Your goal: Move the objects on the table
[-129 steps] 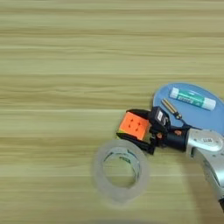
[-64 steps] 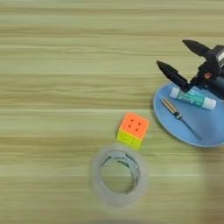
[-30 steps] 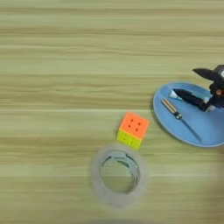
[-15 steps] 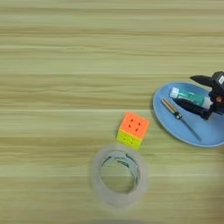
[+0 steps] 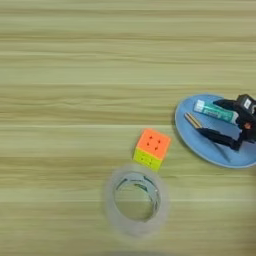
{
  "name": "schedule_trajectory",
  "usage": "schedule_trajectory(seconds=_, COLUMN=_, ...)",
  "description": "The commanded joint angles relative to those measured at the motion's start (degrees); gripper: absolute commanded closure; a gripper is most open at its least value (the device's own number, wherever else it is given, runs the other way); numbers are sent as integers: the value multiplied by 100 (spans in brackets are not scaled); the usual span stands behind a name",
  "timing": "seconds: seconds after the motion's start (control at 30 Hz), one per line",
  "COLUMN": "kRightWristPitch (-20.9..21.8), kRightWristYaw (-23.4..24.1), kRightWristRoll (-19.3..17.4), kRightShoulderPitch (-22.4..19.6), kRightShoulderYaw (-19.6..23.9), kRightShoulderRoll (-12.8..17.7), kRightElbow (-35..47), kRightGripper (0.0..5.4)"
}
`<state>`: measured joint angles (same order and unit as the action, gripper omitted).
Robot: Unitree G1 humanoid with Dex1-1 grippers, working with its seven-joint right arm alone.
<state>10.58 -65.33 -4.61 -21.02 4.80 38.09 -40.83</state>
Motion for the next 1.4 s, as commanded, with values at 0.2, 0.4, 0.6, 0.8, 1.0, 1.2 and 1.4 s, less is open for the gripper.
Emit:
schedule_trajectory(seconds=0.2, kRightWristPitch=90, kRightWristYaw=425, kRightWristRoll=180, kRightShoulderPitch=-359, kRightShoulderYaw=54, kRightShoulderRoll=348, kRightElbow=149, kRightGripper=4)
schedule_trajectory(seconds=0.4, kRightWristPitch=217, kRightWristYaw=223, kRightWristRoll=230, kRightShoulderPitch=-109, kRightShoulderYaw=-51, kRightShoulderRoll=383, kRightElbow=417, kRightGripper=4)
schedule_trajectory(seconds=0.6, kRightWristPitch=215, kRightWristYaw=219, kRightWristRoll=233, kRightShoulderPitch=-68, kRightShoulderYaw=-48, kRightShoulderRoll=380, kRightElbow=465, kRightGripper=4)
schedule_trajectory(seconds=0.8, kRightWristPitch=213, kRightWristYaw=212, kRightWristRoll=259, kRightShoulderPitch=-35, kRightShoulderYaw=-72, kRightShoulderRoll=383, kRightElbow=484, kRightGripper=4)
schedule_trajectory(seconds=1.0, kRightWristPitch=172, kRightWristYaw=201, kRightWristRoll=360, kRightShoulderPitch=33, kRightShoulderYaw=-161, kRightShoulderRoll=416, kRightElbow=502, kRightGripper=4)
schedule_trajectory(seconds=1.2, kRightWristPitch=79, kRightWristYaw=137, kRightWristRoll=434, kRightShoulderPitch=106, kRightShoulderYaw=-250, kRightShoulderRoll=476, kRightElbow=564, kRightGripper=4)
schedule_trajectory(seconds=1.4, kRightWristPitch=-151, kRightWristYaw=48, kRightWristRoll=468, kRightShoulderPitch=132, kRightShoulderYaw=-341, kRightShoulderRoll=537, kRightElbow=593, kRightGripper=29)
